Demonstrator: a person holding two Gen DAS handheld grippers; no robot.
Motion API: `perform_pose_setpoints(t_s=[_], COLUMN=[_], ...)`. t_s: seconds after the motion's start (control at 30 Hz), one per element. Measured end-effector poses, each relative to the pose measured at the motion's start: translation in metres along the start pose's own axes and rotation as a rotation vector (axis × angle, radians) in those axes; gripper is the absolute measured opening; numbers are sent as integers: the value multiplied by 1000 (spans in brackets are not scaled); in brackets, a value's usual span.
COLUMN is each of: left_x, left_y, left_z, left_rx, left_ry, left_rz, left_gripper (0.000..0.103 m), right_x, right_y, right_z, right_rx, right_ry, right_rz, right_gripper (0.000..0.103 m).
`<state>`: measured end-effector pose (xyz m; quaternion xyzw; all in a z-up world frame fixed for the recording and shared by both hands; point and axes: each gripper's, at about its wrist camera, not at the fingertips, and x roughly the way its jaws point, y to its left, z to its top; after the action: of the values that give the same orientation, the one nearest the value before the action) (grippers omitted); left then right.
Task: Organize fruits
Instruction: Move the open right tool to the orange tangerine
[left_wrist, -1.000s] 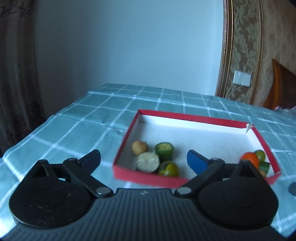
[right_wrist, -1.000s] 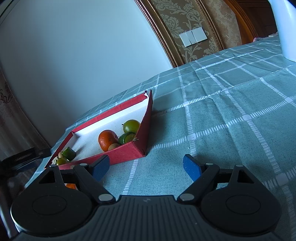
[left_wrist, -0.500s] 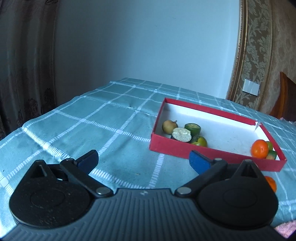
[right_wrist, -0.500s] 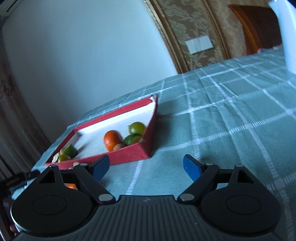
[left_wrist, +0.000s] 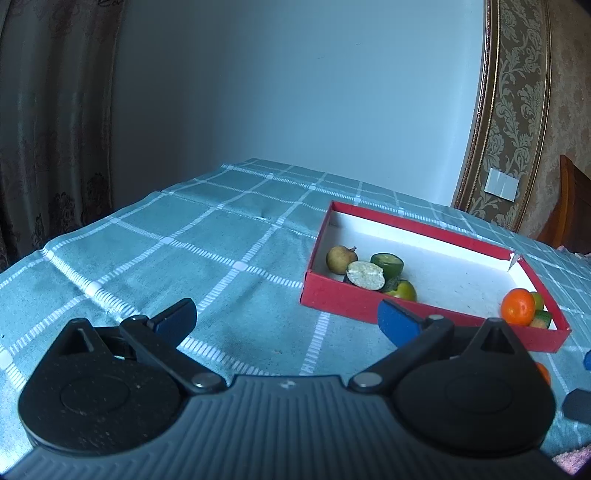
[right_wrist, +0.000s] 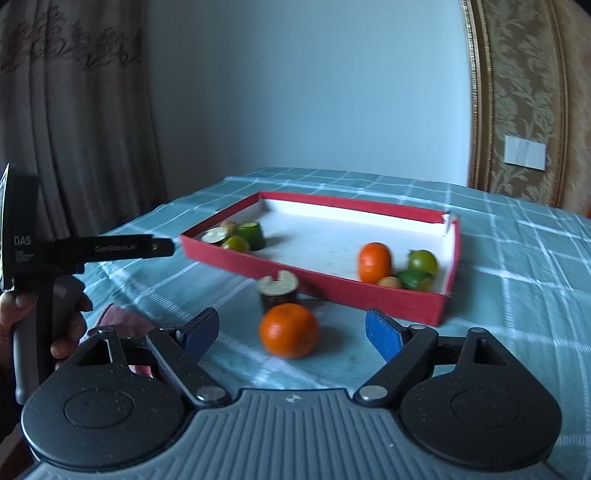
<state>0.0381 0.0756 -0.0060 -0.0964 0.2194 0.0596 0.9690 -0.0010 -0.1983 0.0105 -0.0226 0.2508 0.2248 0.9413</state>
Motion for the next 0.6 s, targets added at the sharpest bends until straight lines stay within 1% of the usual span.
perform_pose_setpoints(t_s=[0.2, 0.37, 0.43, 0.5, 0.6], left_x=[2, 4, 7, 10, 16], left_y=[1, 1, 0, -1, -6], left_z=[0, 0, 0, -1, -2], left_rx=[-6, -9, -4, 8, 41], left_ry=[19, 29, 53, 73, 118], left_rz=[-5, -2, -7, -18, -8], left_gripper=[103, 103, 103, 103, 103], right_x=[15, 30, 34, 36, 37], right_y=[11, 11, 12, 15, 18], right_z=[2, 1, -1, -3, -7], right_rx=[13, 84, 102, 101, 99], right_ry=[29, 78, 96, 97, 92], right_rz=[-13, -58, -86, -90, -97], right_gripper=[87, 87, 87, 87, 87])
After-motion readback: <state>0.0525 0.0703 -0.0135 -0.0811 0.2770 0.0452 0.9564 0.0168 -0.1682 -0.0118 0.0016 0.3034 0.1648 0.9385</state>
